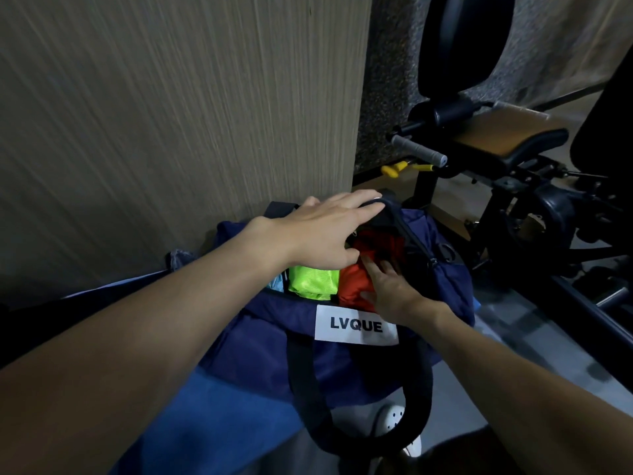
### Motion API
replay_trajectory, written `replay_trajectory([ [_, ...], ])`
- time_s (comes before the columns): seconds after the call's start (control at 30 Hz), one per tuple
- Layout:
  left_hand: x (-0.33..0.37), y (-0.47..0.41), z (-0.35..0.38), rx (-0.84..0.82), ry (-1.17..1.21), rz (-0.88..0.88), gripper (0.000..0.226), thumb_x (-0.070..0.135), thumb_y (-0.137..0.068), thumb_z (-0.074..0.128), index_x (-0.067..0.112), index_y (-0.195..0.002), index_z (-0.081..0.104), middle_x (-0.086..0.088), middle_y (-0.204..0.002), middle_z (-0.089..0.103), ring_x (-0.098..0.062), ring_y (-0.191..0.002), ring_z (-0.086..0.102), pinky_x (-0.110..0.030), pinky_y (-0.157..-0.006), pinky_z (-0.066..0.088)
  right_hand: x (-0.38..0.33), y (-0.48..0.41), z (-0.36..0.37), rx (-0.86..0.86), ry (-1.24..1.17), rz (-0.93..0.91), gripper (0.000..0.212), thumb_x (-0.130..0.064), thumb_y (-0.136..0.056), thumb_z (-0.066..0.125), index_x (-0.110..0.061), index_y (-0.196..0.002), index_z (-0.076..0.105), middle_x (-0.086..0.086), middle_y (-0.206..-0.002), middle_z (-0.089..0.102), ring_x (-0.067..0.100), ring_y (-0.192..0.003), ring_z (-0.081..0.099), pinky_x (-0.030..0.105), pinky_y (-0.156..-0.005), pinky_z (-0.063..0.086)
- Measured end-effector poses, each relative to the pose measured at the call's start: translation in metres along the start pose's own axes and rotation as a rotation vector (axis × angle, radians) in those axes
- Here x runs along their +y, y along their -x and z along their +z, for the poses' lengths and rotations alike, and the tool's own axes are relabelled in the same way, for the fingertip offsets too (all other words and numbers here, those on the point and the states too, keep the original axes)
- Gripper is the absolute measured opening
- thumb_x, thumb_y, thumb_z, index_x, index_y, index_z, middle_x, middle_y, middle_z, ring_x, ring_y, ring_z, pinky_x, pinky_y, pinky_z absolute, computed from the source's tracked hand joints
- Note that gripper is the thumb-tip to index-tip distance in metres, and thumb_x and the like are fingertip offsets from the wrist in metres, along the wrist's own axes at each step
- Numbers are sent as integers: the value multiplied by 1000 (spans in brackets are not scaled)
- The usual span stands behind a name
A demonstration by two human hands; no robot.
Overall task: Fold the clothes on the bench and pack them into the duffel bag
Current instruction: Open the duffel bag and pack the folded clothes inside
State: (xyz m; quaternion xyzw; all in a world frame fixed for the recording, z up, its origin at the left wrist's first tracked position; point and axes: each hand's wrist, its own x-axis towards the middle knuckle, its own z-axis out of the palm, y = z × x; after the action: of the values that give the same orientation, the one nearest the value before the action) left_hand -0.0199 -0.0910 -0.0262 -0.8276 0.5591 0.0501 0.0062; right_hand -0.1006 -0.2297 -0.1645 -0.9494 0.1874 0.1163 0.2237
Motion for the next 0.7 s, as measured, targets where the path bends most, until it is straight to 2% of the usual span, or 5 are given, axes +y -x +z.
replay_trajectory([
  [0.13,-3,1,-1,10,30,-30,80,26,-96,54,28,-160,7,19,-164,-5,-14,-152,9,-59,-113,26,-15,18,1,256,17,-91,86,-38,-94,56,-23,-156,-2,8,-163,1,26,-150,-6,47,-120,6],
  [0.23,-6,2,2,33,24,-20,77,26,-97,52,28,-160,8,19,-164,-4,-14,-152,10,-55,-114,26,-27,35,-2,601,-292,-173,89,-23,-90,58,-23,-156,-2,2,-163,8,25,-149,5,50,-119,13],
  [0.33,-11,9,8,50,-6,-29,72,30,-97,51,28,-159,14,16,-165,0,-16,-150,15,-52,-115,26,-19,35,-8,667,-421,-192,91,-5,-86,55,-22,-156,-1,7,-160,14,32,-146,9,50,-119,13],
  [0.5,-17,21,6,72,21,-67,72,36,-97,52,28,-159,16,15,-165,6,-13,-149,19,-49,-117,21,-5,36,-8,513,-488,-252,92,-4,-84,66,-19,-155,11,9,-154,27,23,-144,25,31,-117,22],
  [0.7,-11,20,-2,87,65,-48,79,51,-86,39,32,-159,15,18,-165,6,-5,-148,16,-49,-117,18,5,8,5,170,-288,-38,117,-26,-76,81,-36,-154,-6,21,-156,21,42,-142,24,44,-118,22],
])
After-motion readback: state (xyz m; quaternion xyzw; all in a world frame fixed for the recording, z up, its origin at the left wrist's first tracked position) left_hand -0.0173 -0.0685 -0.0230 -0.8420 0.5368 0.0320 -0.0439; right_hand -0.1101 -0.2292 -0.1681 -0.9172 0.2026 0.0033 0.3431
